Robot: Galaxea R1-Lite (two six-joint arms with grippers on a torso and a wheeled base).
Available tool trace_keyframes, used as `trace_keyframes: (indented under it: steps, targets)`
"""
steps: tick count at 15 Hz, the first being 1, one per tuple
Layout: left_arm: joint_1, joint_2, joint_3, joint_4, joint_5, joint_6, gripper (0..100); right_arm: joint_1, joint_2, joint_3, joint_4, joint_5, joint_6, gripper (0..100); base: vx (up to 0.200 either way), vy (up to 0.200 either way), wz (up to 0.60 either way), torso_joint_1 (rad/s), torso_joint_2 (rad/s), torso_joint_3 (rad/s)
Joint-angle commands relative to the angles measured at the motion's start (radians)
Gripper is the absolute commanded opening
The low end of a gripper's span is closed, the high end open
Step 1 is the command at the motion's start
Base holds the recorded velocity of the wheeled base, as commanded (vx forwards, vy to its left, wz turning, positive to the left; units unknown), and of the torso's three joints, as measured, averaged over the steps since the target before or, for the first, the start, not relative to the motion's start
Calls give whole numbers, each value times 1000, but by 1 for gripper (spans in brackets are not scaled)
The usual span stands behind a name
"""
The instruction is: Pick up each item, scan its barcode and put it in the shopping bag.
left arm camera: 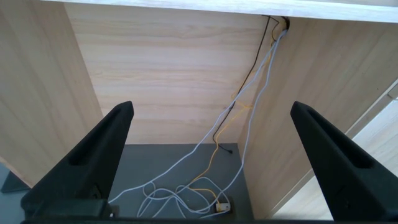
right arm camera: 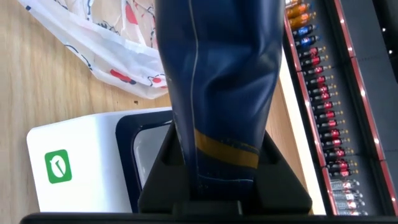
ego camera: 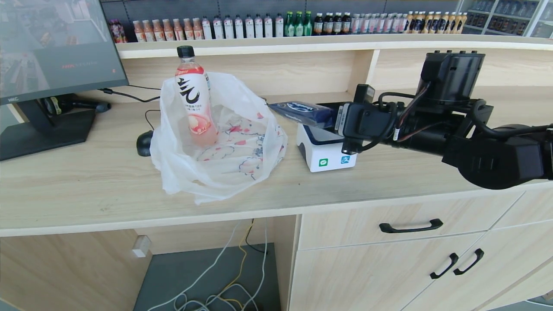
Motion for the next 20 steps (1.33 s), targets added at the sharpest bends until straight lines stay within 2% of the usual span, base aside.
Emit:
trace_keyframes:
  steps: [1, 20]
  targets:
    - [0, 0, 0, 0, 0, 0, 100, 1, -1, -4, -1, 1, 0, 0, 0, 0, 0, 0, 0, 0]
    - [0, 0, 0, 0, 0, 0, 100, 16, -27, -37, 51, 30, 34, 0, 0, 0, 0, 0, 0, 0]
